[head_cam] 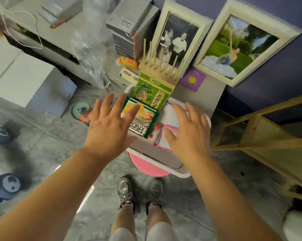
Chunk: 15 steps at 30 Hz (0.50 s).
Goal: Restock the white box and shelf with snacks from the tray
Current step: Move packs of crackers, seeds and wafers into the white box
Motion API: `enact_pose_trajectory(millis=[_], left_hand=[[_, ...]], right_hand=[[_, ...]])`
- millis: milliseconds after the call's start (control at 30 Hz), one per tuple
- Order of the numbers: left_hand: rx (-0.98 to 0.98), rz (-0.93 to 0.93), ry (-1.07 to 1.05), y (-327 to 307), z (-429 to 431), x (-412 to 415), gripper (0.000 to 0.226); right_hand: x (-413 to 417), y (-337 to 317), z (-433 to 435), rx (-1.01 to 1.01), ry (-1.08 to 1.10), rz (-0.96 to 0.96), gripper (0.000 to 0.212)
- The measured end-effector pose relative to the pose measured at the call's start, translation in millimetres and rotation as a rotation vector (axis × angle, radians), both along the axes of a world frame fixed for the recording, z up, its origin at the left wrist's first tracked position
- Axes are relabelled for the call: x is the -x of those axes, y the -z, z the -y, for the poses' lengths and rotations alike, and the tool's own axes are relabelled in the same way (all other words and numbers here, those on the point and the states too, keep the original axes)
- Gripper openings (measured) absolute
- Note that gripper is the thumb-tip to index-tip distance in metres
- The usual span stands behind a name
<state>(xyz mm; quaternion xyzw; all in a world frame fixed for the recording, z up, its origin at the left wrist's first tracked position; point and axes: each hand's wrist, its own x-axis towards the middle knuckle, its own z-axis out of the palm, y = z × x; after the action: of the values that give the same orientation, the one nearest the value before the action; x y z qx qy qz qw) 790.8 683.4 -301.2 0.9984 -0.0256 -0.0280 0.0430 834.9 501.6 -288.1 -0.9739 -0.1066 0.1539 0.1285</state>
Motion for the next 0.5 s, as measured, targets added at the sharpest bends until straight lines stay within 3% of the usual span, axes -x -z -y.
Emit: enact_pose_trajectory(millis=[267,500], left_hand=[[-0.155,-0.285,0.12,87,-22,-48,0.094],[-0.287,-0.487,0.219,151,-18,-84,0.11]], right_hand=[[-18,97,-22,0.055,0.037,-0.171,0.085],[-55,144,-21,0.054,0.106,-0.155,0.085]])
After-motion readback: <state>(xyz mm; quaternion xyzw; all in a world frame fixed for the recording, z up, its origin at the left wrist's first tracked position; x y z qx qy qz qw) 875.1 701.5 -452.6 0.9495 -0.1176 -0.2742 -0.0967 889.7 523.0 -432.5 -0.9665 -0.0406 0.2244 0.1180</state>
